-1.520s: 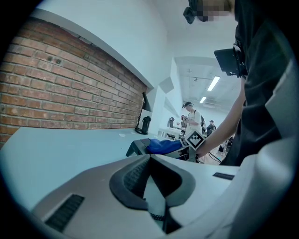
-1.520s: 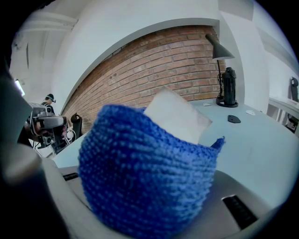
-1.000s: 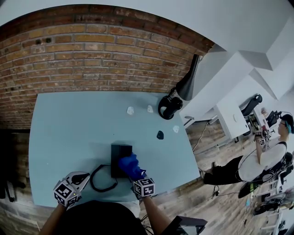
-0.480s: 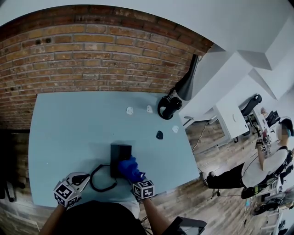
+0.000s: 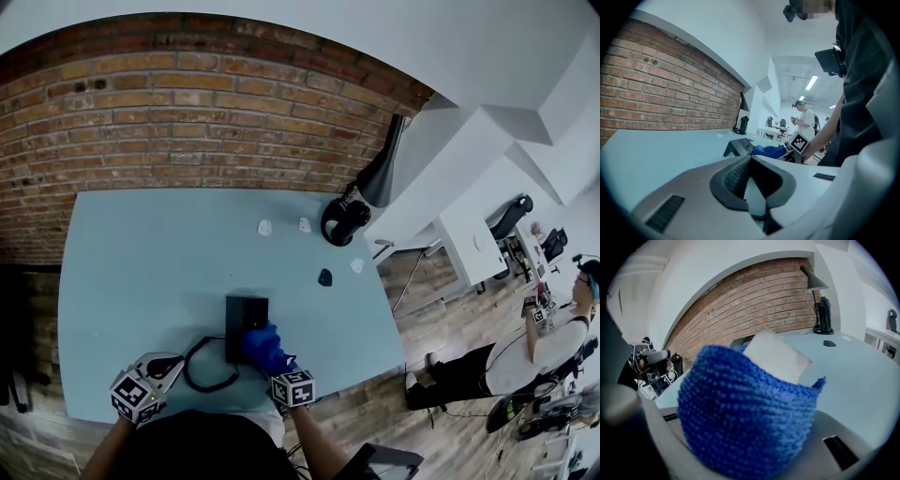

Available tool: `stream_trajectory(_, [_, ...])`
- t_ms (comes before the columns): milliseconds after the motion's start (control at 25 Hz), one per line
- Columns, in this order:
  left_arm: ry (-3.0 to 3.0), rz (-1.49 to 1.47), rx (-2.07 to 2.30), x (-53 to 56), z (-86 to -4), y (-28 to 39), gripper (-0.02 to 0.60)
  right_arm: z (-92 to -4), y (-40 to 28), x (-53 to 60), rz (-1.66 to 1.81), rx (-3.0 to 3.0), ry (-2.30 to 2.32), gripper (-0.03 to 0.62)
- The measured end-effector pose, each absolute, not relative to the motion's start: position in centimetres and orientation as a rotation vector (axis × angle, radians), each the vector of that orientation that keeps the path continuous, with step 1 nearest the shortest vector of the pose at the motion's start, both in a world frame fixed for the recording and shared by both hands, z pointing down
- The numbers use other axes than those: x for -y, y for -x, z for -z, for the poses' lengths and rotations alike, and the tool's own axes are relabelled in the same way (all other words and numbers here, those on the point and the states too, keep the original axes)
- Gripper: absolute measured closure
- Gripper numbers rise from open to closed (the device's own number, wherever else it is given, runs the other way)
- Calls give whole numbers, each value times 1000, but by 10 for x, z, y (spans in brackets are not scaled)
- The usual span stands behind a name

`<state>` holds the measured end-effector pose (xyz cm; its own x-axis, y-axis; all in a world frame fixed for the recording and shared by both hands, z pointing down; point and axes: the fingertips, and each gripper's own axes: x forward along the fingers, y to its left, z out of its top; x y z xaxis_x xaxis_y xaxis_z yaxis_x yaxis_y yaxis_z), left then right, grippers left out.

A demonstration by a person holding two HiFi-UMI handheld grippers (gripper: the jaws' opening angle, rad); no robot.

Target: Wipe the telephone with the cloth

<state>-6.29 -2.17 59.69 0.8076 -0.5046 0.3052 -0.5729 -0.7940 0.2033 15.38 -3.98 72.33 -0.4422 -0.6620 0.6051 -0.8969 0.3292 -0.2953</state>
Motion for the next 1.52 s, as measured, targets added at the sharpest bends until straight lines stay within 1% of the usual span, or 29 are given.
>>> stream_trajectory(360, [-2715,-339,834,22,-597,63,560,-727,-154,34,-932,2167,-1361,461])
stream_trajectory(600, [-2708,-381,782,22,-599,65,560,-709,-126,18,-1073,2136,-1089,456])
stream_trajectory(720, [-2752,-395,729,31,-589,57,560,-684,-121,34,-1080,2185,-1035,456])
stream_trajectory(920, [-2807,-340,706,54,-549,47,560,-627,-108,71,-975,2330,-1093,456])
stream_trajectory(1240, [-2861,-133,752,77,-474,40,560,-521,-69,113,-845,2608,-1181,454])
stream_trajectory(1400, [-2908,-67,806,77,-455,49,560,-471,-49,119,-515,2766,-1260,454])
stream_trajectory(1520, [-2915,-47,846,74,-456,56,560,-455,-33,112,-273,2831,-1266,454])
